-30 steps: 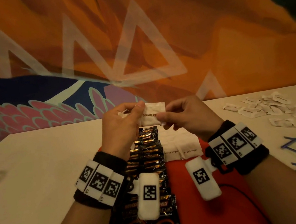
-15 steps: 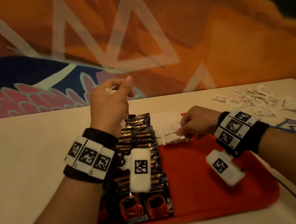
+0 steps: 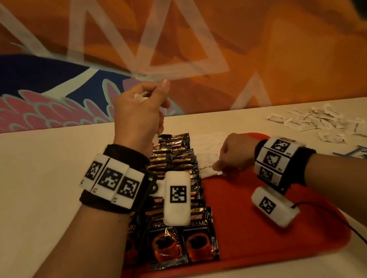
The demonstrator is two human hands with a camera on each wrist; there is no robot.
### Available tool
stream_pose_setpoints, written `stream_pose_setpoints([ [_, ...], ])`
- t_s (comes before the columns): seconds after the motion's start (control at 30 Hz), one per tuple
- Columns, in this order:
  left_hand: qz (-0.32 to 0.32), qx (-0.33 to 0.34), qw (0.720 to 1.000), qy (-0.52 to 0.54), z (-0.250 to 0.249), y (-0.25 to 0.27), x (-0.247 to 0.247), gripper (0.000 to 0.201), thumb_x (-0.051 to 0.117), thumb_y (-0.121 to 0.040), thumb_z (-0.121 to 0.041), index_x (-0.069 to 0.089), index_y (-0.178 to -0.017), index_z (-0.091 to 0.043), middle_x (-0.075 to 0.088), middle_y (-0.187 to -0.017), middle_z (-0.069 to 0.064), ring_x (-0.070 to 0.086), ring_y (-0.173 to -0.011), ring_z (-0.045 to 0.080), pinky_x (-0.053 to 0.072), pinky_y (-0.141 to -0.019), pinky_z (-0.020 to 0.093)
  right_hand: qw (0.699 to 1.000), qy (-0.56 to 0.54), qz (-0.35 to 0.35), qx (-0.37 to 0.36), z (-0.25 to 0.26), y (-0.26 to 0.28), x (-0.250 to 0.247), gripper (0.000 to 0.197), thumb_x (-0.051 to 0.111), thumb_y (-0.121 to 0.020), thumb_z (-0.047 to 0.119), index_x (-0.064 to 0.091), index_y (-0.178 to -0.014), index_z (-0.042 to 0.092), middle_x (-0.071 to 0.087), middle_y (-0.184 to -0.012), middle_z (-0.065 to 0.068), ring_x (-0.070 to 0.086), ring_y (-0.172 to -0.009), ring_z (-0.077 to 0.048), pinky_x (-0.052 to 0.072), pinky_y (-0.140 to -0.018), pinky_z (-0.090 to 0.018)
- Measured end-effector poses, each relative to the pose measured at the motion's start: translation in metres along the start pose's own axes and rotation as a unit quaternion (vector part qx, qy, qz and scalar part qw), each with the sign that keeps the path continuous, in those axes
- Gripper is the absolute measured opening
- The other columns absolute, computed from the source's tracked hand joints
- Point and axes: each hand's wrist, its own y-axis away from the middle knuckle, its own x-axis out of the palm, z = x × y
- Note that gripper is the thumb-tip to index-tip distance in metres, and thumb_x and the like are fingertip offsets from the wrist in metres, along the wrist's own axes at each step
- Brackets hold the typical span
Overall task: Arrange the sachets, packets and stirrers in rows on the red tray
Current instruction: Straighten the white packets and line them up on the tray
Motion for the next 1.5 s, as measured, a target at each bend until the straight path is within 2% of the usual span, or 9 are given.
stream_pose_setpoints([
  [0.13,-0.001,-0.004,1.0,-0.005,0.0,0.001,0.0,0.018,0.064,-0.097,-0.028,0.067,-0.086,-0.014,0.058,-0.068,-0.001,0.039,-0.043,0.011,0.032,-0.039,0.023,0.997,0.073,-0.03,-0.013,0.0,-0.003,0.002,0.046,0.077,-0.08,0.046,0.072,-0.098,0.003,0.074,-0.097,-0.011,0.069,-0.091,-0.025,0.048,-0.068,-0.031],
  [0.3,-0.005,-0.005,1.0,-0.013,0.0,-0.001,-0.002,0.018,0.064,-0.097,-0.029,0.067,-0.088,-0.013,0.058,-0.069,-0.001,0.04,-0.043,0.01,0.033,-0.039,0.023,0.985,0.048,-0.123,-0.111,0.002,0.002,0.0,0.023,0.082,-0.077,0.035,0.063,-0.077,0.021,0.066,-0.082,0.003,0.062,-0.079,-0.016,0.049,-0.067,-0.028],
  [0.47,0.002,-0.026,1.0,0.009,0.001,0.001,0.001,0.018,0.064,-0.096,-0.028,0.067,-0.084,-0.015,0.055,-0.064,-0.003,0.04,-0.045,0.009,0.032,-0.04,0.023,0.981,0.09,-0.059,-0.161,0.007,0.003,0.01,0.016,0.077,-0.084,0.021,0.075,-0.099,0.025,0.071,-0.101,0.005,0.063,-0.087,-0.01,0.051,-0.075,-0.026],
  [0.67,0.021,-0.068,0.996,0.052,0.001,0.001,0.001,0.026,0.057,-0.1,-0.033,0.065,-0.083,-0.014,0.051,-0.062,-0.002,0.039,-0.046,0.009,0.027,-0.04,0.021,0.976,0.099,-0.081,-0.175,0.012,0.004,-0.005,0.022,0.076,-0.085,0.03,0.073,-0.107,0.028,0.07,-0.105,0.007,0.063,-0.088,-0.01,0.05,-0.077,-0.026],
  [1.0,-0.007,-0.232,0.933,0.273,0.006,-0.005,0.0,0.032,0.053,-0.101,-0.039,0.055,-0.081,-0.014,0.046,-0.062,-0.003,0.041,-0.046,0.006,0.033,-0.039,0.017,0.89,-0.108,-0.23,-0.378,0.056,0.047,-0.037,0.019,0.085,-0.075,0.031,0.072,-0.088,0.026,0.069,-0.078,0.015,0.063,-0.074,0.003,0.044,-0.062,-0.007],
  [1.1,-0.007,-0.261,0.915,0.307,0.009,-0.005,0.0,0.035,0.053,-0.1,-0.043,0.055,-0.078,-0.016,0.045,-0.063,-0.003,0.046,-0.055,0.01,0.045,-0.056,0.023,0.869,-0.12,-0.232,-0.42,0.066,0.05,-0.024,0.023,0.088,-0.071,0.024,0.073,-0.088,0.022,0.069,-0.078,0.013,0.063,-0.072,-0.001,0.044,-0.062,-0.01],
  [1.23,0.007,-0.274,0.903,0.332,0.009,-0.003,0.003,0.036,0.052,-0.1,-0.043,0.055,-0.077,-0.016,0.046,-0.069,-0.001,0.051,-0.064,0.011,0.056,-0.061,0.028,0.844,-0.116,-0.294,-0.433,0.067,0.035,-0.011,0.018,0.081,-0.076,0.025,0.073,-0.092,0.022,0.068,-0.077,0.007,0.062,-0.07,-0.007,0.053,-0.067,-0.029],
  [1.37,0.017,-0.27,0.9,0.342,0.006,-0.001,0.009,0.035,0.051,-0.101,-0.038,0.053,-0.079,-0.012,0.051,-0.074,0.004,0.057,-0.077,0.018,0.059,-0.058,0.03,0.82,-0.188,-0.329,-0.429,0.064,0.036,-0.008,0.007,0.08,-0.079,0.025,0.076,-0.082,0.021,0.069,-0.072,0.01,0.062,-0.069,-0.007,0.041,-0.062,-0.01],
  [1.5,0.0,-0.243,0.928,0.283,0.008,-0.002,0.009,0.03,0.047,-0.104,-0.033,0.058,-0.091,-0.008,0.057,-0.082,0.006,0.057,-0.063,0.011,0.051,-0.048,0.021,0.806,-0.367,-0.264,-0.382,0.058,0.036,-0.02,0.007,0.076,-0.084,0.015,0.074,-0.079,0.019,0.071,-0.072,0.006,0.065,-0.067,-0.005,0.046,-0.062,-0.015],
])
